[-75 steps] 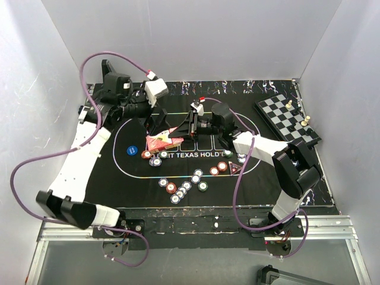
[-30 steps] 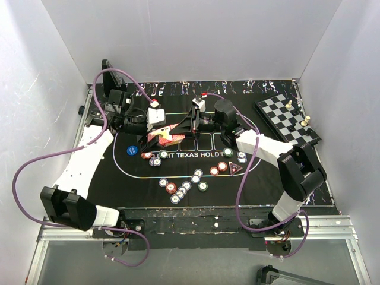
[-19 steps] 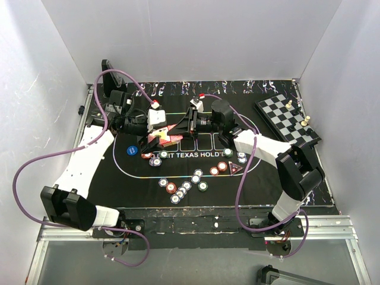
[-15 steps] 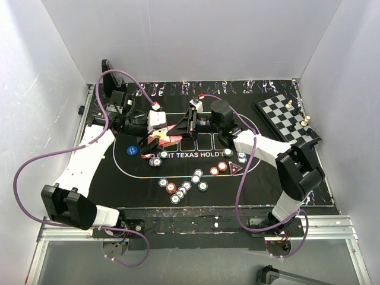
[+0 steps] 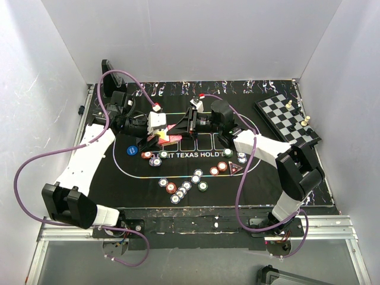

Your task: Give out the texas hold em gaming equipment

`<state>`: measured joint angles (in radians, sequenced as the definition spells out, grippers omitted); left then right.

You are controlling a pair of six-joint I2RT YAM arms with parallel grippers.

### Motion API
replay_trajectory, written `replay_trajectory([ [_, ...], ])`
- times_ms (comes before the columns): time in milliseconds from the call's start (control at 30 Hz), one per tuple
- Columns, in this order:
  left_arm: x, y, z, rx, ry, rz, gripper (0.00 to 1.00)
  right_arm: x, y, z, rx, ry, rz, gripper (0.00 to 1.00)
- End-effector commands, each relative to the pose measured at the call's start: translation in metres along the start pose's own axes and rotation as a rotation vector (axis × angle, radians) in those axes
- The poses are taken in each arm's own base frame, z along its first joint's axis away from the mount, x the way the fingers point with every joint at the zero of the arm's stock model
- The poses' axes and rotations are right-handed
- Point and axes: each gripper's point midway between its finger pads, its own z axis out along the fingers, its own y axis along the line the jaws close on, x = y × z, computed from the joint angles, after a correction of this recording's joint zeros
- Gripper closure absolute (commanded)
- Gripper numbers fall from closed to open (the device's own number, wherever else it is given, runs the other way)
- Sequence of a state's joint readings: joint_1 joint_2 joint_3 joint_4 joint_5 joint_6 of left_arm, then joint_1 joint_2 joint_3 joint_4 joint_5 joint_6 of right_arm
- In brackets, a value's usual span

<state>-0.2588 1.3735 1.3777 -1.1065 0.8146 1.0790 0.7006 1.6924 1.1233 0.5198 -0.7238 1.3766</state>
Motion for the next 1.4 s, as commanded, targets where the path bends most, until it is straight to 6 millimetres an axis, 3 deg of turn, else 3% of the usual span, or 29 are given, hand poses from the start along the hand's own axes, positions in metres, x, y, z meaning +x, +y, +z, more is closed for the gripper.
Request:
replay_trajectory([
  [0,-0.021,-0.001,-0.01,-0.035,-0.052,0.057,0.75,0.004,0.017,-0.003,-0.029,0.015,-0.083,0.65],
  [167,-0.019,-0.01,-0.009,-0.041,-0.076,0.049,0.78,0.007,0.003,-0.013,0.084,0.04,-0.142,0.28],
  [333,-0.017,-0.016,-0.007,-0.03,-0.092,0.028,0.79,0.01,0.0,-0.017,0.116,0.055,-0.184,0.18],
  [633,-0.009,-0.013,0.0,-0.015,-0.074,0.019,0.8,0.014,0.013,-0.013,0.073,0.092,-0.229,0.2],
  [1267,0.014,-0.018,0.005,0.038,0.04,0.032,0.9,0.007,0.006,-0.013,0.088,0.094,-0.218,0.46],
  [1367,0.01,-0.016,0.004,0.04,0.053,0.038,0.92,0.006,0.005,-0.011,0.091,0.099,-0.216,0.49],
])
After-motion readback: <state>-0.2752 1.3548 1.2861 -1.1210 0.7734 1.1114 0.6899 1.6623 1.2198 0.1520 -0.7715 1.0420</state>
